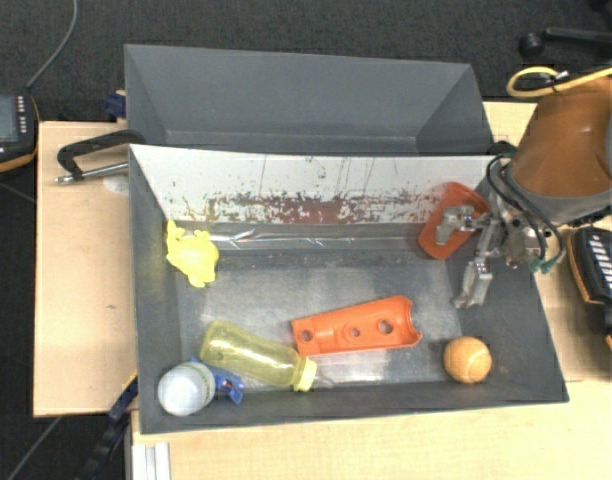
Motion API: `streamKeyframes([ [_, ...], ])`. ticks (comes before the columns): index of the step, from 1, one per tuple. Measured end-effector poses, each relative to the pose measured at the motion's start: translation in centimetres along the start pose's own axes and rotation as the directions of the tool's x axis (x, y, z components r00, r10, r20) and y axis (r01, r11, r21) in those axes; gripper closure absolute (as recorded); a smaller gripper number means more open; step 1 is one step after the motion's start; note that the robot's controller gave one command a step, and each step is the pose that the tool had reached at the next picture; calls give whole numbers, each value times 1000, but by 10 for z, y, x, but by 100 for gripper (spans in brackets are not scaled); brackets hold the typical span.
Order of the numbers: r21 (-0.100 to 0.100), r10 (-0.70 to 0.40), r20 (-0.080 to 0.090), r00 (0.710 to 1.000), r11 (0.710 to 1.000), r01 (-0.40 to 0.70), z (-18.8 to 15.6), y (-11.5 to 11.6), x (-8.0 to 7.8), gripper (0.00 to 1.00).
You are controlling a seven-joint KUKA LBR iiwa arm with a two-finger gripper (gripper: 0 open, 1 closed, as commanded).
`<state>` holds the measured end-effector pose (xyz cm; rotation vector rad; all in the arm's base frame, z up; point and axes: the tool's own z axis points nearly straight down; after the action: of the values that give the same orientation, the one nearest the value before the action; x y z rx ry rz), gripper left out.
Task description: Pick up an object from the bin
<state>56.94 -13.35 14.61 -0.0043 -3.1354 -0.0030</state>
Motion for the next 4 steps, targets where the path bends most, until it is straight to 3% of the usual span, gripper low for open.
streamKeyframes([
  [1, 1, -2, 8, 1000, 1000, 2, -5, 0, -2, 0],
  [2, 2, -29, 9, 1000, 1000, 29, 48, 28, 36, 0],
  [3, -1, -3, 2, 1000, 1000, 3, 75, 41, 41, 0],
  [4, -1, 121, 10, 993, 993, -121, 74, 65, 39, 0],
])
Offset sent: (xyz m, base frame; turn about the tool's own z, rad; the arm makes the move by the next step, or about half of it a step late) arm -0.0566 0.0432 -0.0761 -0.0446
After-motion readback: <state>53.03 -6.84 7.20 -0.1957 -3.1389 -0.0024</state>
